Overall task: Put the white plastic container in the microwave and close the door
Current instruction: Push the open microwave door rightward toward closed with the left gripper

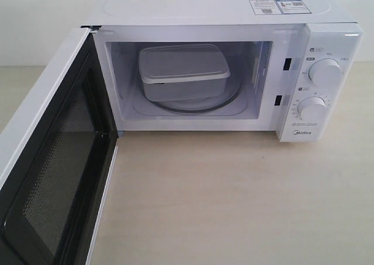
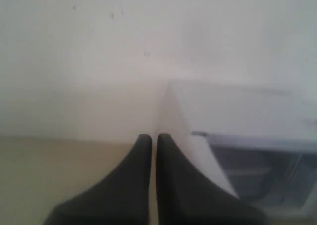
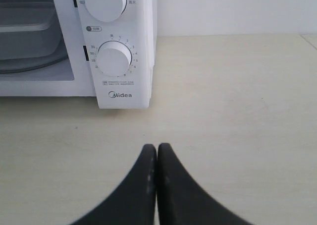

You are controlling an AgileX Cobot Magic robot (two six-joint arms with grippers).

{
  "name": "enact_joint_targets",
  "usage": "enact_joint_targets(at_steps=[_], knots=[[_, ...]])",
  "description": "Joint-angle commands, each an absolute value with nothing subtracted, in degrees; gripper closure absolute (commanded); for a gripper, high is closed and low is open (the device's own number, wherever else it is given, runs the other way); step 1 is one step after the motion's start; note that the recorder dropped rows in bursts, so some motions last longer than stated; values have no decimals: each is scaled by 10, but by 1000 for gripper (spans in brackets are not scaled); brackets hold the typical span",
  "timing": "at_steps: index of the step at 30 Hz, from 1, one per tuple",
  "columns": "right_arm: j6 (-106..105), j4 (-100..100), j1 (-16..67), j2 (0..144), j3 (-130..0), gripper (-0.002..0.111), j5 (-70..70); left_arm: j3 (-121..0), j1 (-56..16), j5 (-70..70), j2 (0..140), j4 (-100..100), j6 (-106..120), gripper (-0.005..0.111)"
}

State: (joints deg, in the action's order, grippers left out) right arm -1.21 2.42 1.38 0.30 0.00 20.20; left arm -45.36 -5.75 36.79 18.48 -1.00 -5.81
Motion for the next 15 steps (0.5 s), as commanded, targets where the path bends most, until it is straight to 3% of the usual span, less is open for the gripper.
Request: enact_joint_targets(at_steps=[1, 15], knots=[[-13, 25, 11, 0, 0, 108, 199, -519, -58, 555, 277, -10, 67, 102], [-13, 25, 11, 0, 0, 108, 199, -526, -58, 630, 462, -145, 301, 102]])
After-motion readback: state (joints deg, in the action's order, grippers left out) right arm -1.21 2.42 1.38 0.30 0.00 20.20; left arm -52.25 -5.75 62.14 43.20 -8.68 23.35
